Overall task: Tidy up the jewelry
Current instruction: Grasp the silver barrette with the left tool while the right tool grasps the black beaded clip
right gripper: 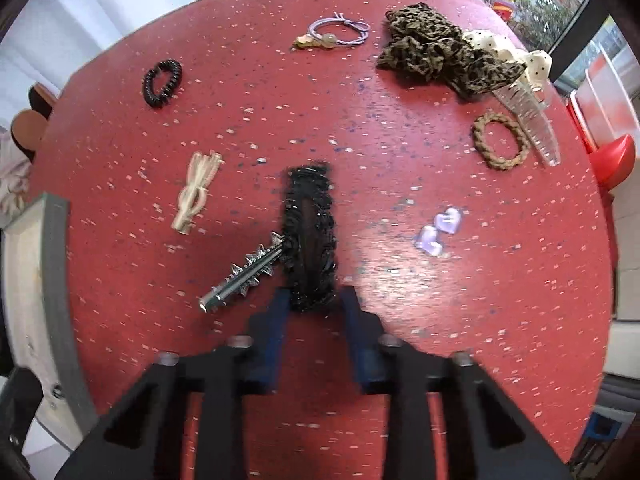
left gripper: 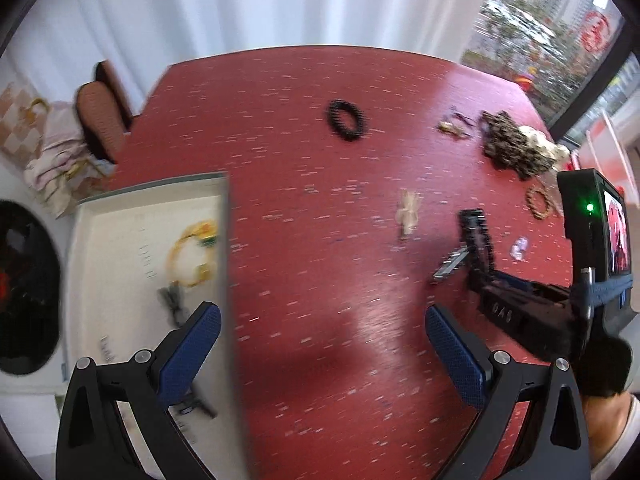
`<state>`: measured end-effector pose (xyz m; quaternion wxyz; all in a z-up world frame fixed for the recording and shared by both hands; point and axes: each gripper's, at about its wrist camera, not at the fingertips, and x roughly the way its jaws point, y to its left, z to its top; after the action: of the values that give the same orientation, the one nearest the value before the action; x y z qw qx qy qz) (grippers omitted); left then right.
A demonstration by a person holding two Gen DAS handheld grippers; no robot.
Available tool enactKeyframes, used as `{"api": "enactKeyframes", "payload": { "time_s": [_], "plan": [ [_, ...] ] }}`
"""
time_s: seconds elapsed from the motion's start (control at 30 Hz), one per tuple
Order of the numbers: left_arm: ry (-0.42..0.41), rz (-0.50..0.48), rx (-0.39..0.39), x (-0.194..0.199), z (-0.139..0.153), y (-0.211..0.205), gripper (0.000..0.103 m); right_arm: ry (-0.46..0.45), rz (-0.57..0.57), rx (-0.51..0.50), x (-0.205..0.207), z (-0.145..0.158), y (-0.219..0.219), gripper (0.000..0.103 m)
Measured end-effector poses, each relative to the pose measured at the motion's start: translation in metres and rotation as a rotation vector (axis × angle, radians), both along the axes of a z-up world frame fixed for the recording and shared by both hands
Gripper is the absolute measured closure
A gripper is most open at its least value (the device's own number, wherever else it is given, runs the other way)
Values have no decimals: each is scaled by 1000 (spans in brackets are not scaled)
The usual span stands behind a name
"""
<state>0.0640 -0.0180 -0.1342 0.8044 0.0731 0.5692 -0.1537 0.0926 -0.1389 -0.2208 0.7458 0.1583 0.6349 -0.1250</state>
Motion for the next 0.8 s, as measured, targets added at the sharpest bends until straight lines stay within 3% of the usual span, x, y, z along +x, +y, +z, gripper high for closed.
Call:
{"api": "enactKeyframes", "payload": {
  "time_s": [0.07, 0.2, 0.33, 0.43, 0.57, 0.6, 0.73, 0.8],
  "plan": [
    [14, -36, -28, 4, -5, -15, 1, -11, 6, 21, -3, -1, -7, 77],
    [32, -86, -93, 14, -13, -36, 1, -59, -20, 80, -19, 5, -35, 88],
    [34, -141, -76, 21, -26, -56, 1, -84, -12, 112, -25, 9, -53, 94],
    [49, -154, -81, 22, -32, -62, 7, -97, -20, 159, -31, 9, -67, 94],
    [49, -157, -51, 17, -36, -64, 7, -106, -51, 272, -41, 12, -81, 93],
    [50, -156, -46, 16, -37, -65, 7, -109, -57, 283, -42, 12, -85, 91],
    [44, -137, -20, 11, -41, -65, 7, -135, -61, 290, -49, 24, -94, 62],
    [39, -125, -15, 10, -40, -64, 7, -131, -56, 282, -49, 28, -95, 61]
  ]
}}
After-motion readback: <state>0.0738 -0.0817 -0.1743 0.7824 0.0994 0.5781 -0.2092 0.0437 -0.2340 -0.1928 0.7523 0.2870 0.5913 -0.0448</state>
